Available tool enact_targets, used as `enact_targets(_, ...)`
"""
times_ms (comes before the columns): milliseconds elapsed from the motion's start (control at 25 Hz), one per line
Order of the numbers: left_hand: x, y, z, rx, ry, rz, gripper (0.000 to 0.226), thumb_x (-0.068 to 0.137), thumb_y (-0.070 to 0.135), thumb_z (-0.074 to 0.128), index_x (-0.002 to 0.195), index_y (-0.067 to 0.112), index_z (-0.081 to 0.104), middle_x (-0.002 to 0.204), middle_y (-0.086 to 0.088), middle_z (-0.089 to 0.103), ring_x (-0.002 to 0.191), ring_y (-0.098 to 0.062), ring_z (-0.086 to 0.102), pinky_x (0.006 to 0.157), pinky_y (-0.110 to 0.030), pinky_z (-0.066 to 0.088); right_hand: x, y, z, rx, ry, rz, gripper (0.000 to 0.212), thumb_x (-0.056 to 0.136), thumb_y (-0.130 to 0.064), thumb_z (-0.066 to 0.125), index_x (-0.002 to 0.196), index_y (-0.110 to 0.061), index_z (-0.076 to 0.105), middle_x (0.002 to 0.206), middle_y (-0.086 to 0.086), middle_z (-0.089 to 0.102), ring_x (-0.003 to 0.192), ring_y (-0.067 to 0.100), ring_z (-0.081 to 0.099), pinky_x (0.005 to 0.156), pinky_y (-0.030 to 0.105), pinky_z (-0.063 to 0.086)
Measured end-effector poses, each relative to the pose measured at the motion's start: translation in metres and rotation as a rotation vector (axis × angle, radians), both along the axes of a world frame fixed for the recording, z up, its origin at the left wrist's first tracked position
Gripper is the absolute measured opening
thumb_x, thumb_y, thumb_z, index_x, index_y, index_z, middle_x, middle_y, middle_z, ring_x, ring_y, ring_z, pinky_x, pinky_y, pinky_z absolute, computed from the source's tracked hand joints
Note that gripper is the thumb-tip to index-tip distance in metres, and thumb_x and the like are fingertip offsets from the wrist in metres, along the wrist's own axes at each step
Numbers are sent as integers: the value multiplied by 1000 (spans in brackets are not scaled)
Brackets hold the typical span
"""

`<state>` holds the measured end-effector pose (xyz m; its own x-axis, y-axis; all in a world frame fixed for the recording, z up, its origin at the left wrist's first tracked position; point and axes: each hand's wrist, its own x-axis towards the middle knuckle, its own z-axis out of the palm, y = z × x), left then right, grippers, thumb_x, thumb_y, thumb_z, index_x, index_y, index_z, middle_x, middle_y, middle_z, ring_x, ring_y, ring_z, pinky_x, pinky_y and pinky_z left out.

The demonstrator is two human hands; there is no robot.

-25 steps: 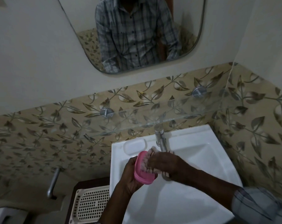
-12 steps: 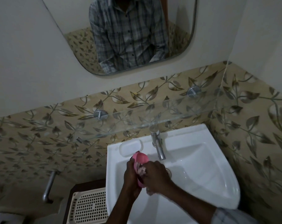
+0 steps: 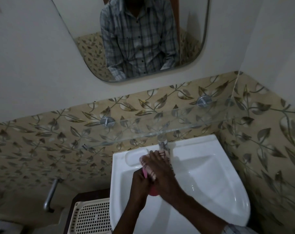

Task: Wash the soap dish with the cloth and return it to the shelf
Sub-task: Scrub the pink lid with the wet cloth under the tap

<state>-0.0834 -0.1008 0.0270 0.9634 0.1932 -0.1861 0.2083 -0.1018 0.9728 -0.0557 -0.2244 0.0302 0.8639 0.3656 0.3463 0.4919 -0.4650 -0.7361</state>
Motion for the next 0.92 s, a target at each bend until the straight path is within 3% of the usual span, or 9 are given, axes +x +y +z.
enact_targets(40, -2, -2, 0, 17, -7, 11, 15, 86, 13, 62, 85, 13, 77, 83, -8, 78, 81, -23, 74, 71, -37, 59, 3, -1, -12, -109, -128, 80, 56, 93, -20, 48, 149, -22, 39, 158, 4, 36, 149, 23, 25, 123, 45, 15)
enact_targets(160, -9, -2, 0, 32, 4, -4, 14, 86, 19, 63, 89, 18, 77, 89, -6, 78, 79, -14, 75, 75, -40, 61, 12, -2, -23, -24, -19, 74, 49, 94, -13, 49, 142, -22, 51, 150, -4, 46, 142, 17, 37, 118, 48, 29)
enact_targets(280, -13, -6, 0, 47, 29, 46, 13, 98, 8, 51, 102, 19, 56, 96, 4, 63, 65, 16, 64, 60, -11, 53, -1, 11, -15, -79, -101, 160, 51, 92, -26, 45, 142, -24, 47, 150, 2, 46, 144, 18, 33, 121, 47, 22)
enact_targets(400, -14, -9, 8, 96, -74, 132, 14, 84, 19, 61, 88, 14, 74, 79, -5, 76, 70, -15, 73, 65, -41, 61, 4, 6, -2, 87, 31, -96, 46, 95, -16, 48, 140, -27, 52, 144, -6, 53, 137, 8, 43, 117, 41, 33)
enact_targets(480, -13, -6, 12, 91, -111, 143, 19, 80, 23, 64, 90, 14, 77, 78, -10, 77, 74, -30, 74, 69, -50, 60, 6, 4, 2, 88, 89, -191, 49, 96, -12, 47, 144, -24, 48, 147, -6, 50, 139, 7, 41, 116, 39, 35)
enact_targets(600, -5, -1, 14, 115, -128, 104, 26, 84, 35, 64, 89, 13, 76, 79, -9, 77, 75, -30, 73, 70, -46, 60, -1, 9, 1, 5, -110, -110, 49, 98, -24, 42, 146, -15, 46, 150, 0, 45, 141, 14, 38, 119, 34, 28)
enact_targets(760, -13, -16, 22, -9, -149, 192, 12, 84, 14, 72, 94, 11, 77, 81, -11, 78, 77, -30, 74, 68, -37, 62, -3, 2, -2, 211, 339, -182, 53, 93, -10, 55, 144, -16, 40, 137, -1, 52, 126, 16, 51, 100, 23, 42)
enact_targets(840, -15, -15, 25, -48, -82, 148, 21, 71, 24, 76, 92, 21, 78, 84, -8, 78, 80, -27, 74, 72, -39, 62, 1, -5, -18, 102, 342, -175, 50, 91, -7, 58, 139, -14, 44, 134, 7, 57, 124, 26, 55, 100, 30, 46)
enact_targets(920, -3, -3, 32, 37, 41, -3, 16, 68, 22, 76, 83, 26, 79, 84, -5, 79, 80, -23, 74, 76, -42, 61, 3, -12, -21, -10, 168, -214, 46, 95, -22, 57, 140, -21, 44, 130, 8, 58, 120, 27, 57, 104, 28, 44)
